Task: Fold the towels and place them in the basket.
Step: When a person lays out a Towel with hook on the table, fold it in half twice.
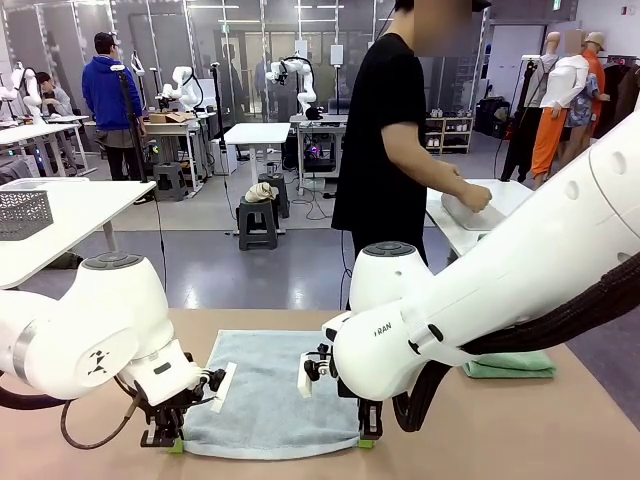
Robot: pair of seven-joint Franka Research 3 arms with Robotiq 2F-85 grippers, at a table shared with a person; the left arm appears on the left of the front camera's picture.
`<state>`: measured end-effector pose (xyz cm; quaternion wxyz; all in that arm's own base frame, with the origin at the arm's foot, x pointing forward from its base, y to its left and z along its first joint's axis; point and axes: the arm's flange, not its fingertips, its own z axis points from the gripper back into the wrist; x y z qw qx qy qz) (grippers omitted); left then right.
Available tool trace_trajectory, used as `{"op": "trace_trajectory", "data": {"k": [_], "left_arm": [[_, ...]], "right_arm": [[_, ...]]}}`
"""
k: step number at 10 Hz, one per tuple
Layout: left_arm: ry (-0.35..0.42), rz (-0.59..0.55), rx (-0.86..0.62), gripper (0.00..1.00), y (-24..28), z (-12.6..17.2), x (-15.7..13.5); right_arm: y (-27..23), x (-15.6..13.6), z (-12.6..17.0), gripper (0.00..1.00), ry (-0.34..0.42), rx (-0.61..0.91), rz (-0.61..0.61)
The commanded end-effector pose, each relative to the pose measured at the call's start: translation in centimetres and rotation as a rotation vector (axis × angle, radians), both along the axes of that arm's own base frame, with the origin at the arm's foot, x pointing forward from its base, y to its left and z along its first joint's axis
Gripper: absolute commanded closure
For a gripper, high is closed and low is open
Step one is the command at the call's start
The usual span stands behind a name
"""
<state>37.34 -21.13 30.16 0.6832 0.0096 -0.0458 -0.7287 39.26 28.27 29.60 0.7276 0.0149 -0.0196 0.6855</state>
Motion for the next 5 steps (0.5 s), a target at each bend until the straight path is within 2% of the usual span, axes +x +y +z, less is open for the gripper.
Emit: {"op": "trace_trajectory", "data": {"k": [1,3,5], "left_arm": [[-0.027,0.002,0.022,1.00,0.1,-0.4,0.0],[-0.032,-0.002,0.026,1.00,0.1,-0.2,-0.1],[-0.052,-0.008,0.025,1.00,0.2,1.3,-0.3]], "right_arm": [[-0.2,-0.4,-0.5,1.00,0.007,-0.013,0.013],[0.0,-0.7,0.0,1.00,0.011,-0.025,0.029],[0.3,-1.2,1.6,1.00,-0.004,-0.035,0.051]]}}
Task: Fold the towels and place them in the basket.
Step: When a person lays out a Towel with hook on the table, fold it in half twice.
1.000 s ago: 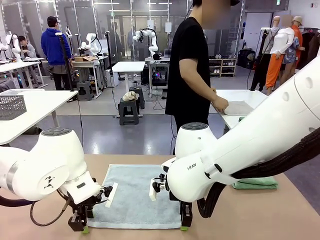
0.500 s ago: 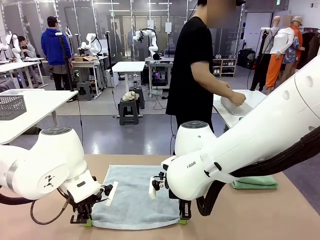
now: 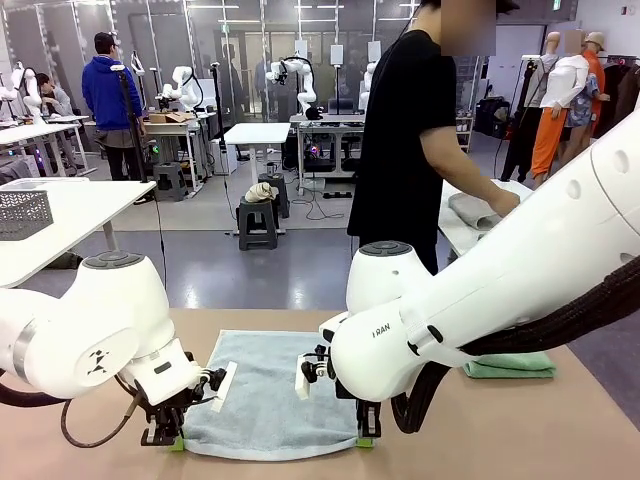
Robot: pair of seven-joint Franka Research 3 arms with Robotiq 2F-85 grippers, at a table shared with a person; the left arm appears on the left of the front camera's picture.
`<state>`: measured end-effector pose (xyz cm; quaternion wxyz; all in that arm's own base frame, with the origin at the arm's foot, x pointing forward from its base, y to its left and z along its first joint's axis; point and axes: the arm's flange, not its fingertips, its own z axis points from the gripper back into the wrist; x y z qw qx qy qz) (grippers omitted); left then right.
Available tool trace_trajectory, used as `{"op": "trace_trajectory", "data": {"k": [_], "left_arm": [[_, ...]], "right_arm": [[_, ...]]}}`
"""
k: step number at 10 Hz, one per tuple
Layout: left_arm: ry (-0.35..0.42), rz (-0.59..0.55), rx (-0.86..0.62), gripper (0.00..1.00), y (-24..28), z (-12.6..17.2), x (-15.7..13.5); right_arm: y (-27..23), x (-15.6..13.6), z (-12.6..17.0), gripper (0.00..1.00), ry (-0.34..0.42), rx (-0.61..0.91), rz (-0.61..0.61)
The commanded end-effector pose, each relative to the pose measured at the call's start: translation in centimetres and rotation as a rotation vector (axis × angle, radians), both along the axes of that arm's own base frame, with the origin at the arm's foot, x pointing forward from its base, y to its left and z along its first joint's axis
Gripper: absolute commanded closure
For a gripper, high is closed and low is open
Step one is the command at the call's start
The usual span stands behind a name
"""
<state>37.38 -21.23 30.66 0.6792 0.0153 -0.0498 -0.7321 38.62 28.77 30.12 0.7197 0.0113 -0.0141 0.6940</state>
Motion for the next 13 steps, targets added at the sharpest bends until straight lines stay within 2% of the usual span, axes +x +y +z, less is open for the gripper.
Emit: {"op": "trace_trajectory", "data": {"k": [1,5,12,13], "left_arm": [[-0.044,0.008,0.024,1.00,0.6,2.1,-0.4],[-0.026,0.034,0.023,1.00,0.7,5.4,-0.1],[-0.044,0.021,-0.003,1.00,0.8,4.7,-0.2],[-0.034,0.023,-0.001,0.92,0.7,4.9,-0.3]], "right_arm": [[-0.3,-0.6,2.6,1.00,-0.019,-0.026,0.037],[-0.3,0.1,6.7,1.00,-0.056,-0.055,0.033],[0.1,-0.2,6.4,1.00,-0.057,-0.024,0.026],[0.1,-0.1,6.5,0.95,-0.052,-0.032,0.030]]}}
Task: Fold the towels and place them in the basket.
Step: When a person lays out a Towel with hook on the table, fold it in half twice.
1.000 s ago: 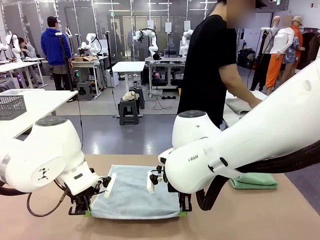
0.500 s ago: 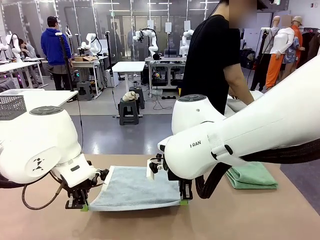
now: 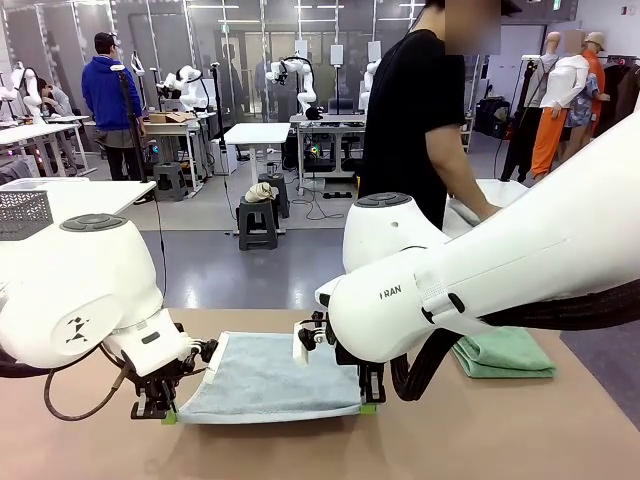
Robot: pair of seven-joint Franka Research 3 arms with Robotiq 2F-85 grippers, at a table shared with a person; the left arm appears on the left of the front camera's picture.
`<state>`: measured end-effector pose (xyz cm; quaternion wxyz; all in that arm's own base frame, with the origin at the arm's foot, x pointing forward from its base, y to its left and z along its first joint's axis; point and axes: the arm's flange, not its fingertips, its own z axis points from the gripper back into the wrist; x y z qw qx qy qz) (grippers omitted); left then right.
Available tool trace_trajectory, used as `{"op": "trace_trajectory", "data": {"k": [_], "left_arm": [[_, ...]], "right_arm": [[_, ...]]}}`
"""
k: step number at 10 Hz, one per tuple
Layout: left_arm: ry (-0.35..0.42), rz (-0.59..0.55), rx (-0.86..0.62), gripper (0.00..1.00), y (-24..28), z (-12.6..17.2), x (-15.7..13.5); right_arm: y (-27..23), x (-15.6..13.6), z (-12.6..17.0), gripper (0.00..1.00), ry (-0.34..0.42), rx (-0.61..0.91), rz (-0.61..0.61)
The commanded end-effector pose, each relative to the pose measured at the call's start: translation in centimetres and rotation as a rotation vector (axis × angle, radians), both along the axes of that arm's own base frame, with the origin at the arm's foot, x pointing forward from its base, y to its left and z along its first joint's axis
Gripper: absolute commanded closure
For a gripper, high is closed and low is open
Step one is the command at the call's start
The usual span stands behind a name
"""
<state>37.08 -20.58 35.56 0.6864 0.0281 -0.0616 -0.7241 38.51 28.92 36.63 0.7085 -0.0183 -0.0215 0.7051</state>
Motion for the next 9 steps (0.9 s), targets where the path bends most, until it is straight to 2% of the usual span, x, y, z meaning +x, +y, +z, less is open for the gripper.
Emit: {"op": "trace_trajectory", "data": {"k": [1,3,4,7,9], "left_arm": [[0.003,-0.015,-0.001,0.92,-0.2,0.6,0.7],[0.029,-0.024,-0.012,0.92,-0.1,1.2,2.8],[0.013,-0.038,-0.004,0.92,-0.3,1.6,4.2],[0.021,-0.081,-0.001,0.92,-2.2,2.7,10.3],[0.033,-0.098,0.012,0.92,-3.9,3.2,13.8]], "right_arm": [[-0.3,1.6,0.1,0.95,0.009,0.021,0.023],[-0.7,4.5,0.5,0.95,0.026,0.060,0.083],[-0.8,6.1,0.8,0.95,0.033,0.046,0.076],[-1.2,10.7,1.6,0.95,0.060,0.060,0.087],[-1.7,13.2,1.5,0.95,0.087,0.056,0.053]]}}
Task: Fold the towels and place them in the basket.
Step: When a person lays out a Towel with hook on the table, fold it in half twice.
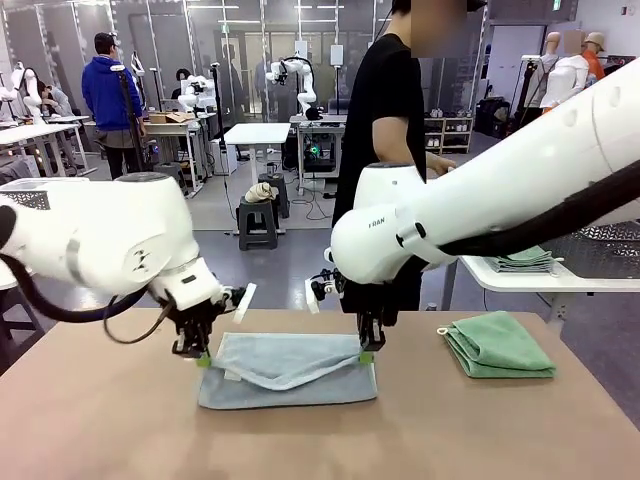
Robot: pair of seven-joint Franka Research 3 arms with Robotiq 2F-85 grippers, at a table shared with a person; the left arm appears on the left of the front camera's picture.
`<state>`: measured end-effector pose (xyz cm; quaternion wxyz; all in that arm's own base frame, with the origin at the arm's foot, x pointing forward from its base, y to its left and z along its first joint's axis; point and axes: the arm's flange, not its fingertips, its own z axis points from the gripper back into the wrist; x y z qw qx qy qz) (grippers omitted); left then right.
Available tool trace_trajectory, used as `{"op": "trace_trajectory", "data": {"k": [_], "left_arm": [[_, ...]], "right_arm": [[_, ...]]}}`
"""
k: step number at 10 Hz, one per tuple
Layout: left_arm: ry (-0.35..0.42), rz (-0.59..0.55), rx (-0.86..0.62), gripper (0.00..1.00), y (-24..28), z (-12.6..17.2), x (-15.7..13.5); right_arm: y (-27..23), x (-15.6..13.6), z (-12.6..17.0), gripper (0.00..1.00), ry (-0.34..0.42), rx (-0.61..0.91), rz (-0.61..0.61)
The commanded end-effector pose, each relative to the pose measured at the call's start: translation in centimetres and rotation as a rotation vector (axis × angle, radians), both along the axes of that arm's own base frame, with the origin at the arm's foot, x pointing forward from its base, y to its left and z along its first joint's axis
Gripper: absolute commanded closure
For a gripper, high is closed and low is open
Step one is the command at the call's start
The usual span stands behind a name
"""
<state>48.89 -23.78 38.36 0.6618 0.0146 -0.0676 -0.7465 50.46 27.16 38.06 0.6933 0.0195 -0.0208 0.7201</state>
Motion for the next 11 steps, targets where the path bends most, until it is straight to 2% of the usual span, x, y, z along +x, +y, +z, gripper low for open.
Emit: {"op": "trace_trajectory", "data": {"k": [1,3,5,7,11], "left_arm": [[0.024,-0.015,0.045,0.92,-1.1,0.4,3.9],[0.021,0.020,0.060,0.92,-1.3,-0.2,7.8],[0.028,0.058,0.078,0.92,-1.1,-0.5,10.2],[0.036,0.075,0.081,0.92,-0.9,-1.2,12.0],[0.041,0.096,0.075,0.92,-1.1,-2.7,13.4]], "right_arm": [[-0.3,2.3,-0.2,0.95,0.050,0.008,-0.004],[-1.2,5.2,-0.7,0.95,0.065,0.008,-0.025],[-1.6,6.5,-1.0,0.95,0.081,0.024,-0.038],[-1.9,8.3,-1.5,0.95,0.061,0.025,-0.010],[-1.7,10.1,-3.2,0.95,0.053,0.036,0.011]]}}
